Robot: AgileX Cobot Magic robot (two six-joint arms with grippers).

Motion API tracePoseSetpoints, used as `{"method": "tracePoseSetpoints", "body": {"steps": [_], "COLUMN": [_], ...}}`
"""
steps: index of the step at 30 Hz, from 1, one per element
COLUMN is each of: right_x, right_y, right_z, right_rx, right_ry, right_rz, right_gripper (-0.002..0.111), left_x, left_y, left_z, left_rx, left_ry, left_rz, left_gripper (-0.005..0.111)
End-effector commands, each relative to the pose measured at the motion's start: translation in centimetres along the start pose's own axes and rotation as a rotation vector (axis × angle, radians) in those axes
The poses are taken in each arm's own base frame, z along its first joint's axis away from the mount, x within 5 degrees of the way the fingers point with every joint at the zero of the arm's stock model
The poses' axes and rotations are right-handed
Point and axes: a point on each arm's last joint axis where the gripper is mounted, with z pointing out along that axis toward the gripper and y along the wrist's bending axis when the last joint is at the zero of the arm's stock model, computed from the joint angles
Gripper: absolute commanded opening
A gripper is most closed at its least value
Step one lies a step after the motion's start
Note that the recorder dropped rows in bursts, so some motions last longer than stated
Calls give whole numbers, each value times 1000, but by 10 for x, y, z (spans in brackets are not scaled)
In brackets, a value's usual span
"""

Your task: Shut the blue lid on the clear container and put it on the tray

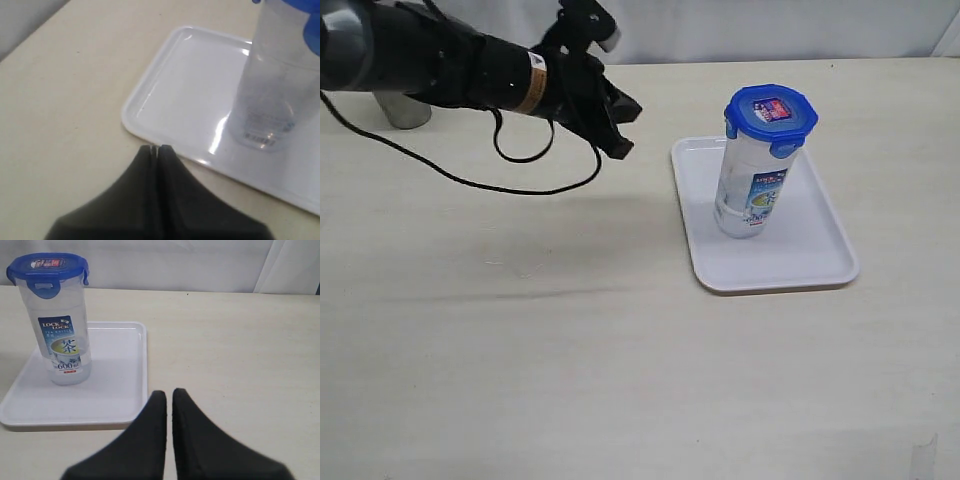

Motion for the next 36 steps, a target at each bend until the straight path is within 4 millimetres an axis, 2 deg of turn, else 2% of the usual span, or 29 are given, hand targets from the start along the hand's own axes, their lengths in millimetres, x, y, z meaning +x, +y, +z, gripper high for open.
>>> {"method": "tracePoseSetpoints", "body": {"steps": [1,6,11,20,28,36], "right_x": [-1,-1,-1,-1,-1,-1], "right_y": [0,0,0,0,0,0], "right_z": [0,0,0,0,0,0], "right_rx": [2,2,2,2,2,2], "right_ry": [-17,-17,-17,-17,-17,-17], "right_rz": [3,3,3,3,3,3], "right_gripper": [4,4,4,4,4,4], "left_x": [-12,-20,-12,8,20,52], "left_y": [9,5,-11,-53,-97,-135], "left_z": [-44,-98,-141,-211,-277,-322], "left_rx": [-147,-328,-437,-511,-545,-586], "left_ry": [-25,-45,-51,-132,-330,-527], "left_rz": [-43,-50,-58,-102,-116,-175], "left_gripper": [0,0,0,0,0,0]}}
